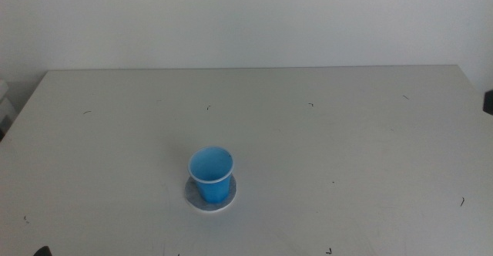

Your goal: Place an empty cup on a cup mat.

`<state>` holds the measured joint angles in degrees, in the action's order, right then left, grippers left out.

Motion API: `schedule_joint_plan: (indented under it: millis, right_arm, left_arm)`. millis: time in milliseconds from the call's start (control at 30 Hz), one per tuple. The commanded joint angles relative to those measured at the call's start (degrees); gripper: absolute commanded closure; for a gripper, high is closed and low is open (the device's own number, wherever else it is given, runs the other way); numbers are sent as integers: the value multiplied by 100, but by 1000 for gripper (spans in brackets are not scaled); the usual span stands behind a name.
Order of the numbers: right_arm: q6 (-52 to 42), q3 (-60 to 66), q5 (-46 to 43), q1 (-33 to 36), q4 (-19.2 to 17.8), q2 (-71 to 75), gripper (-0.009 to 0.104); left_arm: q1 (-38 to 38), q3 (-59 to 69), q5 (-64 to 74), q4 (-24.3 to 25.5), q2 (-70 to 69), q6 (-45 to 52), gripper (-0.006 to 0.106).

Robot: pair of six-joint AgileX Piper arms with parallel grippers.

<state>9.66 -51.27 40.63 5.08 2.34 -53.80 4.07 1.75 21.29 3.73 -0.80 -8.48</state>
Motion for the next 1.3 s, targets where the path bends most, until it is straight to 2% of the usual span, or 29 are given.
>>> schedule_joint_plan:
  millis: [0, 233, 567, 667, 833, 933, 1033, 1267]
  right_arm:
    - [-223, 390, -656, -215, -47, 638, 31]
    - [-475, 1665, -1079, -256, -30, 2535, 31]
    - [-601, 2440, -1174, -256, -51, 4712, 31]
    - [-601, 2661, -1321, -256, -78, 5029, 31]
    - [-574, 3561, -2869, -250, -72, 5434, 31]
    - [-574, 4201, -3355, -250, -72, 5597, 31]
    - [-574, 4606, -3472, -250, -108, 5592, 31]
    - [-574, 5145, -3473, -250, -585, 5592, 31]
  left_arm:
    - [-6, -34, -384, 2, -53, -61, -5]
    - [-6, -34, -384, 2, -53, -61, -5]
    - [-6, -34, -384, 2, -53, -61, -5]
    - [-6, -34, -384, 2, -53, -61, -5]
    - [-6, -34, -384, 2, -53, -61, -5]
    - [-6, -34, -384, 2, -53, -61, -5]
    - [-6, -34, -384, 2, -53, -61, -5]
    - [-6, -34, -384, 2, -53, -61, -5]
